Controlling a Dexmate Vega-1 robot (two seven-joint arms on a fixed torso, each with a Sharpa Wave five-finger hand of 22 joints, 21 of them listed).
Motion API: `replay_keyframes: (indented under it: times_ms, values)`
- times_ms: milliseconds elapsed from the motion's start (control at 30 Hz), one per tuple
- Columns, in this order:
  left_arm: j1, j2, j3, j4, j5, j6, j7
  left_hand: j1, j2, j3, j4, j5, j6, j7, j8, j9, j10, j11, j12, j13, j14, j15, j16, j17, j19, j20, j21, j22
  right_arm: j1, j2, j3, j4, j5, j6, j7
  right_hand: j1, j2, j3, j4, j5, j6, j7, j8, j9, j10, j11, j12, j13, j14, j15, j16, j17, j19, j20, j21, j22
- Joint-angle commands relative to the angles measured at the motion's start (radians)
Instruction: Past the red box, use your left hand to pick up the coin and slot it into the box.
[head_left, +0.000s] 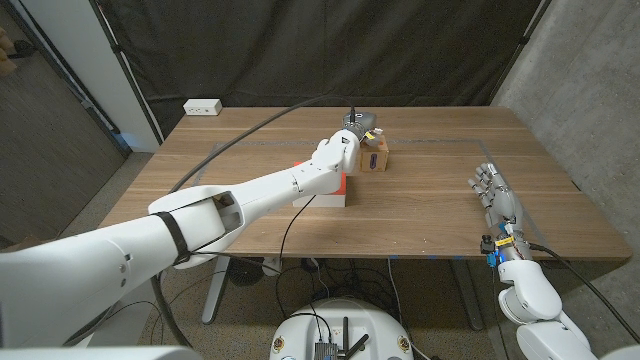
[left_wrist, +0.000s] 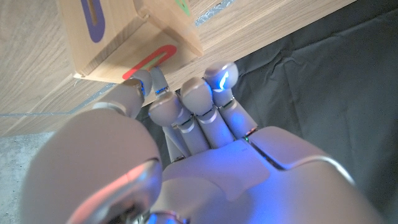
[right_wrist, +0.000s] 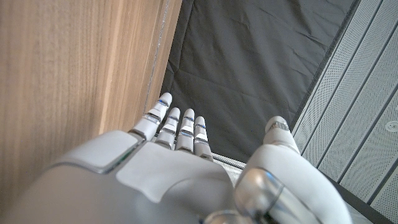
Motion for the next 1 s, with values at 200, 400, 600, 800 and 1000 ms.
replay_keyframes:
  times_ms: [200,400,600,800,1000]
  values:
    - [0.004,0.026,-0.010,-0.025,-0.006,-0.020,-0.012,-0.016,-0.013,0.007,0.001,-0.001,-0.020,-0.001,0.004,-0.009,0.006,0.001,-0.004,-0.002,-0.001,0.000,0.002,-0.002,0.006,-0.060,0.001,0.024,-0.004,0.002,-0.004,-0.011,-0.018,-0.001,-0.013,0.003,0.007,-0.004,0.001,0.003,0.007,0.001,0.001,0.001,0.011,-0.001,0.000,0.001,0.007,-0.002,0.002,0.000,0.004,0.006,0.004,0.003]
    - [0.016,0.047,-0.036,-0.060,-0.019,-0.024,-0.006,-0.019,-0.012,0.014,0.001,0.000,-0.020,0.000,0.007,-0.016,0.007,0.001,-0.008,-0.006,0.001,0.000,0.006,0.001,0.008,-0.060,0.001,0.038,-0.009,0.006,-0.001,-0.024,-0.023,0.000,-0.021,0.004,0.008,-0.004,0.001,0.003,0.007,-0.001,0.001,0.001,0.012,-0.001,0.000,0.001,0.007,-0.002,0.003,0.000,0.004,0.006,0.004,0.003]
    - [0.037,0.080,-0.070,-0.124,-0.022,-0.026,0.015,-0.021,-0.010,0.019,0.001,0.000,-0.019,-0.001,0.010,-0.024,0.007,0.001,-0.005,-0.002,0.000,0.000,0.005,-0.003,0.008,-0.060,-0.003,0.044,-0.006,0.008,0.000,-0.032,-0.034,0.002,-0.024,0.005,0.008,-0.003,0.001,0.003,0.008,-0.002,0.001,0.001,0.012,-0.001,0.000,0.001,0.009,-0.002,0.003,0.000,0.005,0.006,0.004,0.003]
    - [0.081,0.128,-0.146,-0.210,-0.054,-0.042,0.065,-0.024,-0.008,0.024,0.001,-0.001,-0.017,-0.001,0.012,-0.032,0.005,0.001,-0.007,-0.003,-0.005,0.000,0.003,-0.008,0.011,-0.060,-0.001,0.060,0.005,0.009,-0.012,-0.042,-0.052,-0.006,-0.028,0.006,0.009,-0.003,0.001,0.003,0.011,-0.003,0.002,0.001,0.016,-0.003,0.001,0.001,0.014,-0.004,0.005,0.000,0.010,0.008,0.006,0.003]
    - [0.130,0.171,-0.216,-0.288,-0.085,-0.057,0.108,-0.031,-0.008,0.030,0.001,-0.002,-0.011,-0.002,0.014,-0.040,0.008,0.001,-0.005,-0.002,-0.001,0.000,0.011,-0.005,0.006,-0.060,-0.002,0.082,0.004,0.009,-0.015,-0.056,-0.062,-0.019,-0.036,0.006,0.009,-0.003,0.001,0.003,0.014,-0.003,0.003,0.001,0.018,-0.005,0.002,0.001,0.015,-0.004,0.005,0.000,0.010,0.007,0.006,0.003]
